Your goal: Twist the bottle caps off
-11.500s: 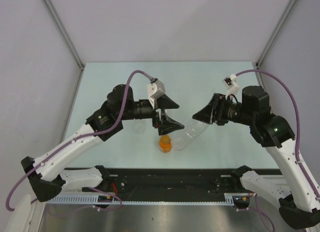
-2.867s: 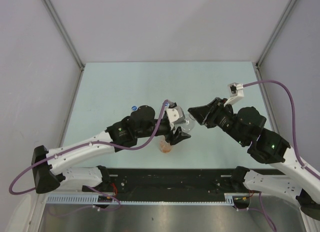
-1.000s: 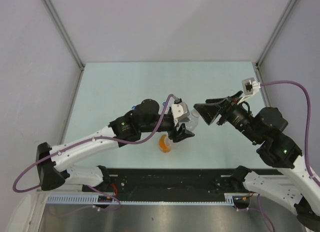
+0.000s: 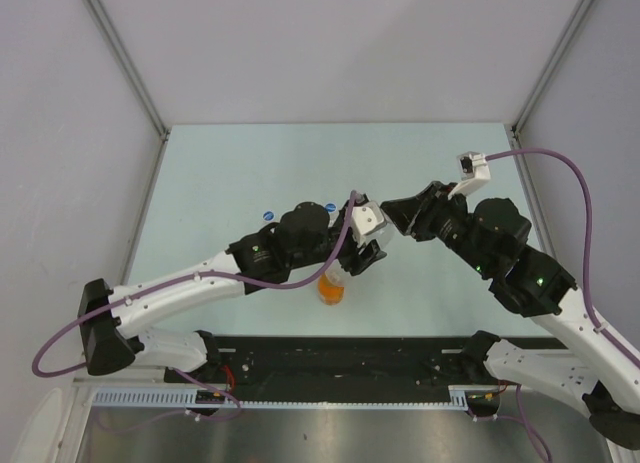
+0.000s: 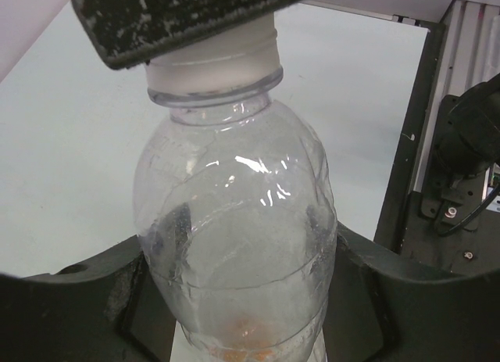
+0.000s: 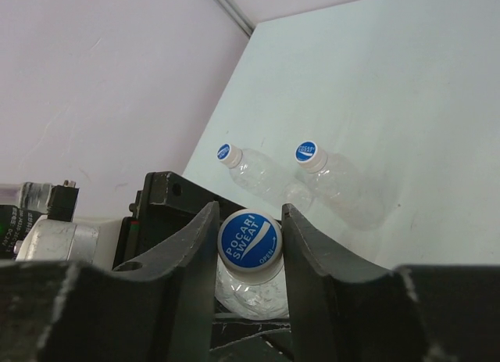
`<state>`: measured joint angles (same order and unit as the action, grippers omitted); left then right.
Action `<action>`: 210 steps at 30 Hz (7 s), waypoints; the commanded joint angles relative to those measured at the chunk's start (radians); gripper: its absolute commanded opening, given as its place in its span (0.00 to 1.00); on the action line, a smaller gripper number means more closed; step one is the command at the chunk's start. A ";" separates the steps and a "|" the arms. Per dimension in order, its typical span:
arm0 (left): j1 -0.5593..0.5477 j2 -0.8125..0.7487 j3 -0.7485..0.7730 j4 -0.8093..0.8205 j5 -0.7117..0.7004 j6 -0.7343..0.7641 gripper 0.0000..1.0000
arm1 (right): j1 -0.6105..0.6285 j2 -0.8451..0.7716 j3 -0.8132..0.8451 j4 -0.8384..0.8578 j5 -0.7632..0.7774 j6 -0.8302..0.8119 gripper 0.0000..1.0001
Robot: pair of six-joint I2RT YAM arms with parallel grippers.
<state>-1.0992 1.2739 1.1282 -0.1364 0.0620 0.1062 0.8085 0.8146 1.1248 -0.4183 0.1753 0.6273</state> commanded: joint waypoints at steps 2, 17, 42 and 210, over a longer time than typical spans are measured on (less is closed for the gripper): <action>-0.007 -0.034 0.039 0.035 -0.005 0.016 0.00 | 0.011 -0.003 0.021 0.016 0.026 -0.009 0.23; 0.005 -0.093 0.018 0.132 0.810 -0.138 0.00 | -0.040 -0.058 0.021 0.102 -0.336 -0.221 0.00; 0.088 0.061 0.173 -0.023 1.101 -0.109 0.00 | -0.187 -0.063 0.050 0.148 -0.826 -0.368 0.50; -0.082 -0.013 0.159 -0.069 0.098 0.116 0.00 | -0.086 -0.005 0.109 0.006 -0.309 -0.176 0.00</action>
<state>-1.1679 1.3014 1.2846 -0.2291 -0.0841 0.1852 0.7116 0.8169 1.2381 -0.4370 -0.0780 0.5232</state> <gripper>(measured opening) 0.634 0.387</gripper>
